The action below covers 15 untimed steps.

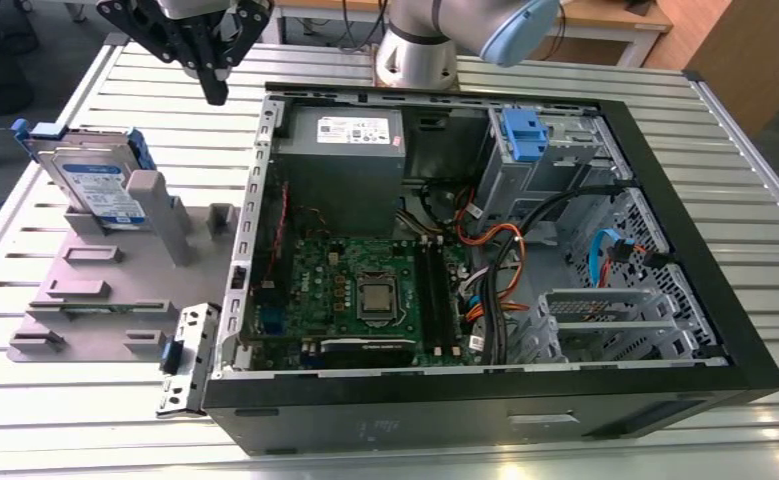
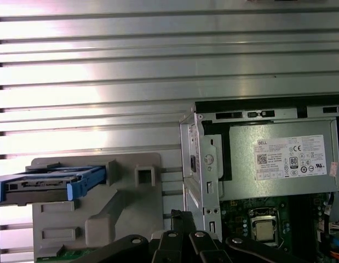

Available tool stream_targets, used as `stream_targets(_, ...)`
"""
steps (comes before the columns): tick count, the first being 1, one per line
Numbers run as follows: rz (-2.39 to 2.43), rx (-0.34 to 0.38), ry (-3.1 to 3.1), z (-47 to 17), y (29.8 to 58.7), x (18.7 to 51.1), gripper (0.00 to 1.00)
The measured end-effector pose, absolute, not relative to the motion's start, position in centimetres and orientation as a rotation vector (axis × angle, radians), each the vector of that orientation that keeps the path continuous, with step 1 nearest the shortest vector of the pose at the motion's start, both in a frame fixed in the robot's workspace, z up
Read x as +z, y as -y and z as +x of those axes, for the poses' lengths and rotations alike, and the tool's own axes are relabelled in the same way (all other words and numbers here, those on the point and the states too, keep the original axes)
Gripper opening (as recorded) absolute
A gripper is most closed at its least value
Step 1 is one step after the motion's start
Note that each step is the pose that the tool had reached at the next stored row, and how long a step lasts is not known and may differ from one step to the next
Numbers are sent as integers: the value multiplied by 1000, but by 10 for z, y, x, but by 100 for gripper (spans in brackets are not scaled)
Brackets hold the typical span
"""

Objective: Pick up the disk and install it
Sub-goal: 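Reach for the disk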

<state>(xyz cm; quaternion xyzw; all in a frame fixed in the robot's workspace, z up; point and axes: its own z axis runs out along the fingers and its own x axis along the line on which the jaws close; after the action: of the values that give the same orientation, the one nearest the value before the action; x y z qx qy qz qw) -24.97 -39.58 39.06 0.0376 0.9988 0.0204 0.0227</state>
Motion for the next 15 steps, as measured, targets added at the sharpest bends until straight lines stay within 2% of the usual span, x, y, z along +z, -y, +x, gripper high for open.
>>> stream_targets(15, 117, 63, -3093, -264, 396, 390, 11)
